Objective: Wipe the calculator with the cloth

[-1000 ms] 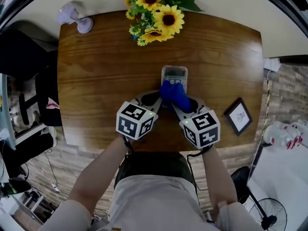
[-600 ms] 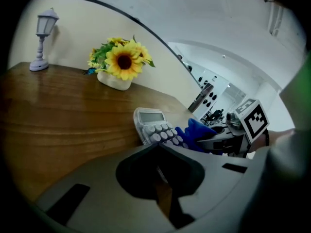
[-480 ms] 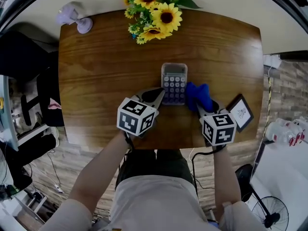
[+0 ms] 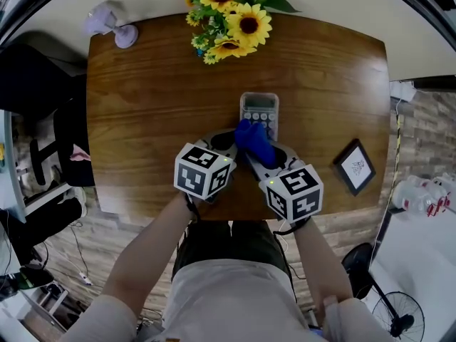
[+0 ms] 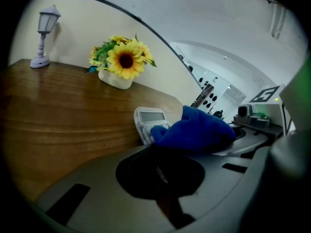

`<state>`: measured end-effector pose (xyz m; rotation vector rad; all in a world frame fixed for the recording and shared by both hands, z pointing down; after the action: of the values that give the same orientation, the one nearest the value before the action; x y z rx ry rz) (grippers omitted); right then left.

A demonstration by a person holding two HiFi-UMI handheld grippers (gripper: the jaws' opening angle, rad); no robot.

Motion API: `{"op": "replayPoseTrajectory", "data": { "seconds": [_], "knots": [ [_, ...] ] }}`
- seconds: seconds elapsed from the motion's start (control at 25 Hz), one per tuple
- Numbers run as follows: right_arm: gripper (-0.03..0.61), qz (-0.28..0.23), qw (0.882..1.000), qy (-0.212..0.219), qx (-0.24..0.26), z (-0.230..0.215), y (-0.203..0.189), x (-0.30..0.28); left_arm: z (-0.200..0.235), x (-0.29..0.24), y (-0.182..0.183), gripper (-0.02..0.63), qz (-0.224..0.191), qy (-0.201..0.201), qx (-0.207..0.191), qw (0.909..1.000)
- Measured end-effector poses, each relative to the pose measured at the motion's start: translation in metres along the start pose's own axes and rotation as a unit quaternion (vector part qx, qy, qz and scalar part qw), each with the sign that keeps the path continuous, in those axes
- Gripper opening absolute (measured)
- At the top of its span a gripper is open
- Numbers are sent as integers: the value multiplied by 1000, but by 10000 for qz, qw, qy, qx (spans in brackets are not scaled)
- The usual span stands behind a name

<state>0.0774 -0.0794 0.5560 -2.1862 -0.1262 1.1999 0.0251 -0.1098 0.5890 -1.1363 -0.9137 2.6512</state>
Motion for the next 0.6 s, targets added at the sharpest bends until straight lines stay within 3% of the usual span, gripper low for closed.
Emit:
{"op": "replayPoseTrajectory", "data": {
  "seconds": [0.24, 0.4, 0.6],
  "knots": [
    [118, 126, 9998, -99, 68, -9, -16, 2, -1, 0, 0, 3, 11, 66, -192, 9998],
    [118, 243, 9995, -195, 24, -23, -28, 15, -1, 0, 0, 3, -5, 16, -111, 9999],
    [118, 428, 9968, -624, -243, -55, -35, 35, -2, 0, 1, 3, 43, 58, -231, 9997]
  ]
}}
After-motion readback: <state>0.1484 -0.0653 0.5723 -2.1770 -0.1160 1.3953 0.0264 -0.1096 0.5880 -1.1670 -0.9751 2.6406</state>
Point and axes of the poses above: the fingertips, and each gripper's own axes: x backward along the fingers, z to its left, y out of its top, the point moved 3 cm from there along x, backward along the fingers, and after that the axes turned 3 degrees about z, right-handed, at the moved point
